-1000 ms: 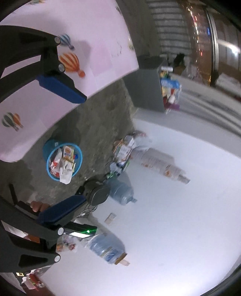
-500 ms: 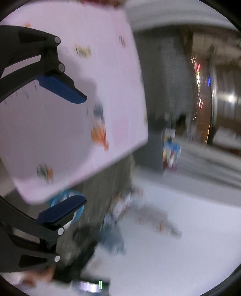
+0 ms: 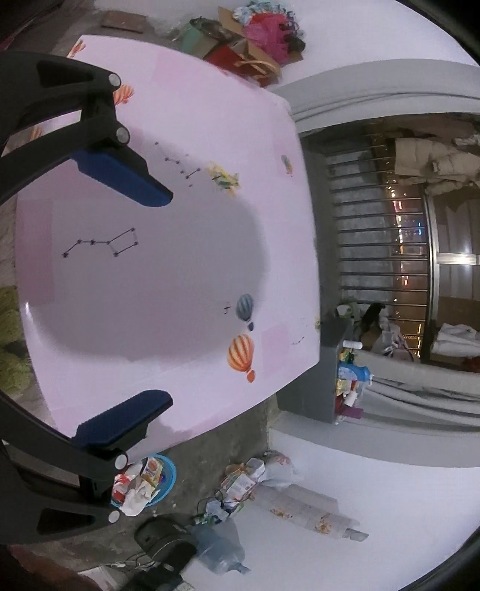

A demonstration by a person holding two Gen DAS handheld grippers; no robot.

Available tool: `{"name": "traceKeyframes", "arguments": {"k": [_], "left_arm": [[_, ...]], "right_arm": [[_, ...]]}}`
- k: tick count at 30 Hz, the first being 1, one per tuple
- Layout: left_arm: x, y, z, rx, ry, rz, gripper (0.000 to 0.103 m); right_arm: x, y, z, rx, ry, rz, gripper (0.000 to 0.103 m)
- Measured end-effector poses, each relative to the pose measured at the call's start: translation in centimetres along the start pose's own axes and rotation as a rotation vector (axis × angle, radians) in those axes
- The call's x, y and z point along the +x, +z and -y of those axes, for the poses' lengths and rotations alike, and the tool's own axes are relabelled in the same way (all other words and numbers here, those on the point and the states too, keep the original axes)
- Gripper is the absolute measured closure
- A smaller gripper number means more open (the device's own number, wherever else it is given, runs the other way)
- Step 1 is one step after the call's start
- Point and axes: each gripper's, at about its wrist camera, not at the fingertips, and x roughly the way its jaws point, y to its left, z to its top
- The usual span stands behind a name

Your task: Collect trash

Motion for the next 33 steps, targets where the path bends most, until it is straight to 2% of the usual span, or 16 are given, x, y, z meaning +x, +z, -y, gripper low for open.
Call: {"name": "traceKeyframes", "arguments": {"k": [3, 8, 12, 17, 22, 33], "left_arm": [[0.7, -0.2, 0.4, 0.014, -0.005, -0.027, 0.006], [1.7, -0.6, 0.9, 0.016, -0.007, -0.078, 0.006], [2.7, -1.1, 1.4, 0.017, 0.001, -0.125, 0.006], [3.0, -1.4, 1.7, 0.021, 0.013, -0.146, 0.006], [3.0, -1.7, 2.0, 0.035, 0.018, -0.155, 0.006], [3.2, -2.0, 3.2, 0.085, 0.008, -0.165, 0.006]], "right_arm": [[-0.1, -1.3, -1.0, -0.065, -0.014, -0.014, 0.008], [-0.4, -2.2, -0.7, -0.099, -0.103, -0.008, 0.008], [0.5, -2.5, -0.6, -0.112, -0.144, -0.073, 0.008], [1.1, -3.4, 0.0, -0.059, -0.145, -0.138, 0.008], [1.9, -4.3, 0.3, -0.084, -0.168, -0.196, 0.008], [1.8, -4.6, 0.8, -0.115, -0.172, -0.199, 0.008]]}}
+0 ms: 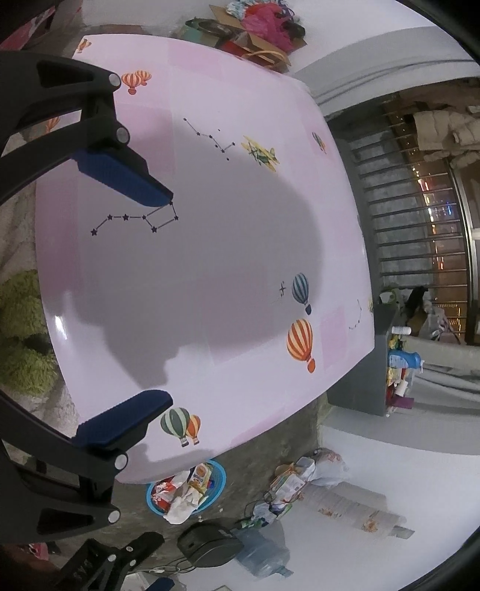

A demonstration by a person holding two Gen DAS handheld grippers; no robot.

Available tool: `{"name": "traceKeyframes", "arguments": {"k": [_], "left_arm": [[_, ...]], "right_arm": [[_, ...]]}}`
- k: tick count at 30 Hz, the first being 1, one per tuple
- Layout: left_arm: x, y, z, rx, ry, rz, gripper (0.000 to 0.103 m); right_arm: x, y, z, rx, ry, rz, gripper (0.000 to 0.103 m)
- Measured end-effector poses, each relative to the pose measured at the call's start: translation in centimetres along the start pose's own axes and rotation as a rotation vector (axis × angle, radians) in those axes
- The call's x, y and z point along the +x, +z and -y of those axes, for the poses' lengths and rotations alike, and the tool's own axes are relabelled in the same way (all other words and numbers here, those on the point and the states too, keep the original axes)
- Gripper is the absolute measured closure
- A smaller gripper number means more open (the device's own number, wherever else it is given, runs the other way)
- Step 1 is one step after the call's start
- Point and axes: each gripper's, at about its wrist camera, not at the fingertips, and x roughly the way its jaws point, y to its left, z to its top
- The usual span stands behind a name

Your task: Collect trash

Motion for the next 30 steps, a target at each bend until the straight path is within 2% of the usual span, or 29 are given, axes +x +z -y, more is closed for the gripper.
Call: {"name": "traceKeyframes", "arguments": {"k": [20, 30], "left_arm": [[0.6, 0.0, 1.7, 0.047, -0.034, -0.034, 0.006], [0.6, 0.3, 1.2, 0.031, -0.006, -0.029, 0.006]], "right_arm": [[0.2, 0.0, 0.9, 0.034, -0.018, -0.01, 0.008], [-0.1, -0.1, 1.3, 0.057, -0.041, -0.001, 0.008]]}}
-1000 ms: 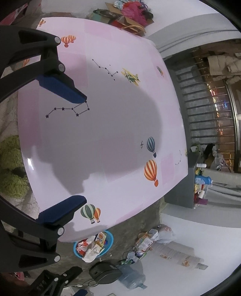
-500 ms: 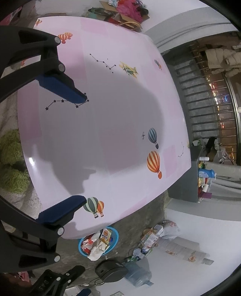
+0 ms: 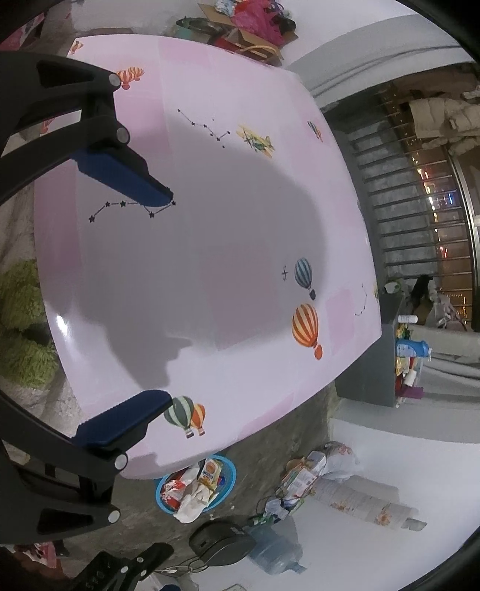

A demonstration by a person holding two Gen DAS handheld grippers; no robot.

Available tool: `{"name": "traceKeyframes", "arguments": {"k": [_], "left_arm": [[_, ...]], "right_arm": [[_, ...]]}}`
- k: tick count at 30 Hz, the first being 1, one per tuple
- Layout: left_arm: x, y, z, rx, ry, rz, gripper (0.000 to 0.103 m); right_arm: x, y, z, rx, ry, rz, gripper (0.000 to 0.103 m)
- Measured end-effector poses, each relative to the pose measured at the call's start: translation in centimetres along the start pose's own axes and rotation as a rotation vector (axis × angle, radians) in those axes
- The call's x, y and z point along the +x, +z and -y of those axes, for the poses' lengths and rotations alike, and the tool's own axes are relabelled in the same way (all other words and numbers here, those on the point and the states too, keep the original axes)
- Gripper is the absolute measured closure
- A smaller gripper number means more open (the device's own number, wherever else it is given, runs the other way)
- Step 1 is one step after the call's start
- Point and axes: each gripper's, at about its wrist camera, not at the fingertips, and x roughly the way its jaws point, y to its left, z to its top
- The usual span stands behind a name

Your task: Collect trash

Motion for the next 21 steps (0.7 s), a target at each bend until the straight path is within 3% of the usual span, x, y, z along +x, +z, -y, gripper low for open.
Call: {"name": "traceKeyframes", "arguments": {"k": [21], "left_arm": [[0.01, 0.1, -0.4, -0.007, 0.006, 0.002, 0.006]], "right_arm": [[-0.17, -0.23, 0.11, 0.001, -0.007, 0.007, 0.008]]}}
